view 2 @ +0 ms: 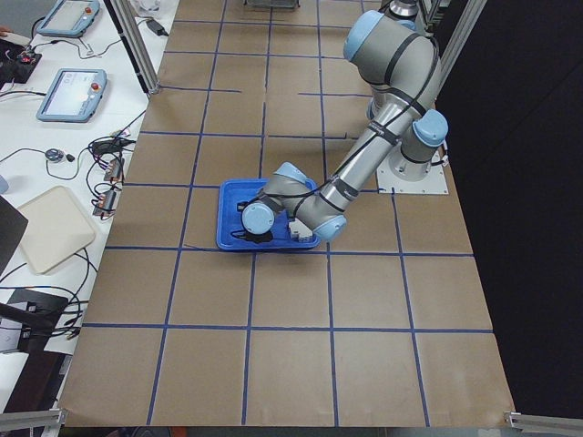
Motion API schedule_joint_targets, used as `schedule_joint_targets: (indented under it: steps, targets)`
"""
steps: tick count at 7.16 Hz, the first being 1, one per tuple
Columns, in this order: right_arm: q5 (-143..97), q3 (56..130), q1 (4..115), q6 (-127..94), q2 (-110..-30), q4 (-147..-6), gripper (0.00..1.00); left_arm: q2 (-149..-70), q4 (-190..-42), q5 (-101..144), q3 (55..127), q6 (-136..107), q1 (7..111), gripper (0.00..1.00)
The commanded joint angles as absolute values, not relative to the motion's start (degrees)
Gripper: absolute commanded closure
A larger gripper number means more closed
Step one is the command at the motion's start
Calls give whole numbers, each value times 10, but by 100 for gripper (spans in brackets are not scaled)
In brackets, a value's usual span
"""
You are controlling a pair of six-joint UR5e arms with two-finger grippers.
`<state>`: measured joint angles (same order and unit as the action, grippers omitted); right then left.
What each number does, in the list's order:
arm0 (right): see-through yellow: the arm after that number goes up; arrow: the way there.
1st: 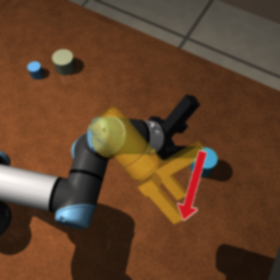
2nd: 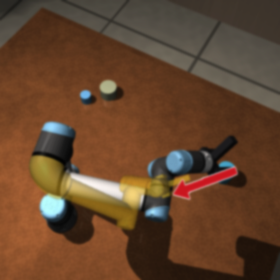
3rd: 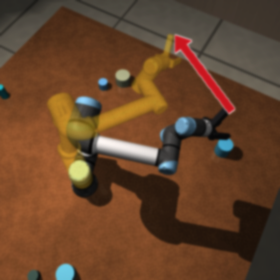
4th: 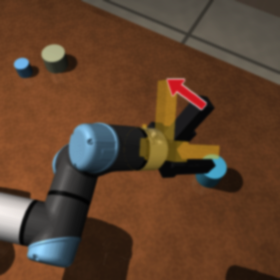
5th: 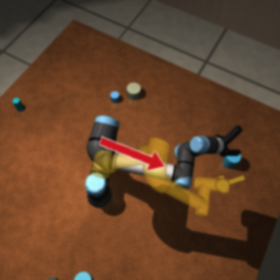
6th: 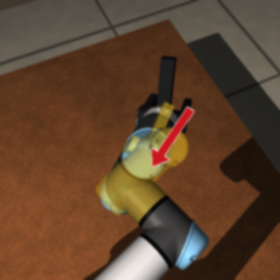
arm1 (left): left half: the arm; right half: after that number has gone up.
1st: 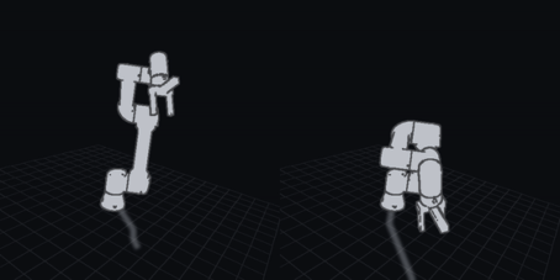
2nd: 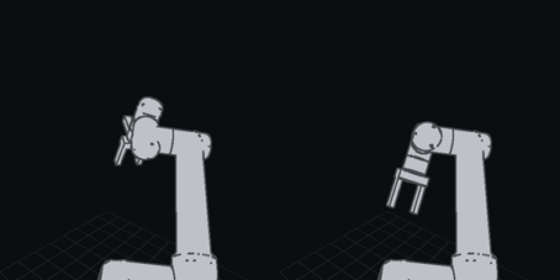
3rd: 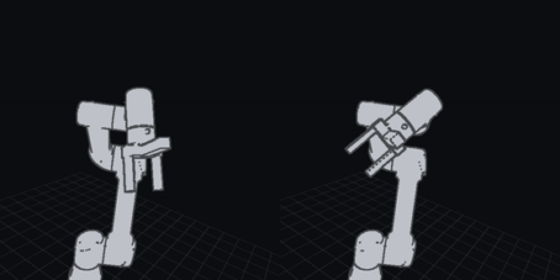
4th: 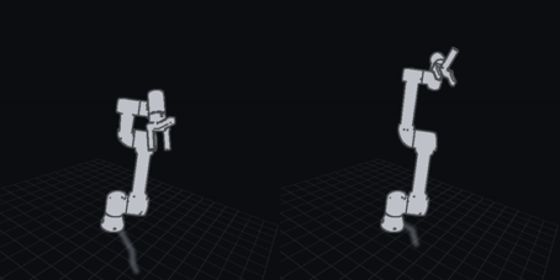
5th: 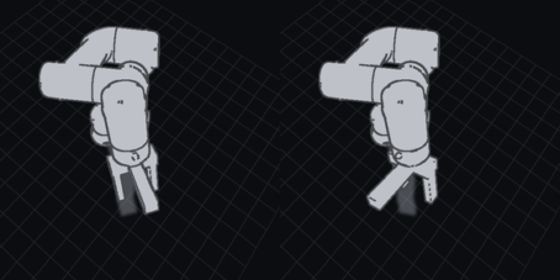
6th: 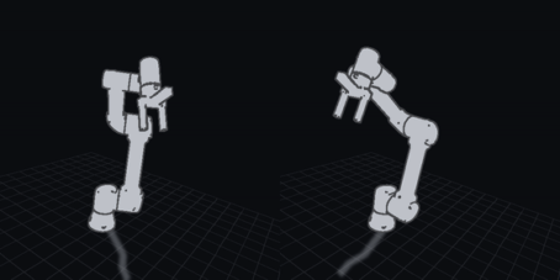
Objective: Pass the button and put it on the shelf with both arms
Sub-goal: 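Close the left gripper on the red button and lift it, then carry the button toward the table center while the right gripper descends to meet it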
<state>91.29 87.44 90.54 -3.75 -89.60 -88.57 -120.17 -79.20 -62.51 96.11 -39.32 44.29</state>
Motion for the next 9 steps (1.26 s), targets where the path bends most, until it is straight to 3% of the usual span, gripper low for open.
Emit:
schedule_joint_targets:
  steps: [1, 9]
  targets:
    - [897, 867, 904, -24, -897, -900, 0, -1146, -816, -621, 962, -423, 472, 100]
    - [854, 882, 860, 694, -897, -906, 0, -985, -817, -510, 962, -859, 827, 100]
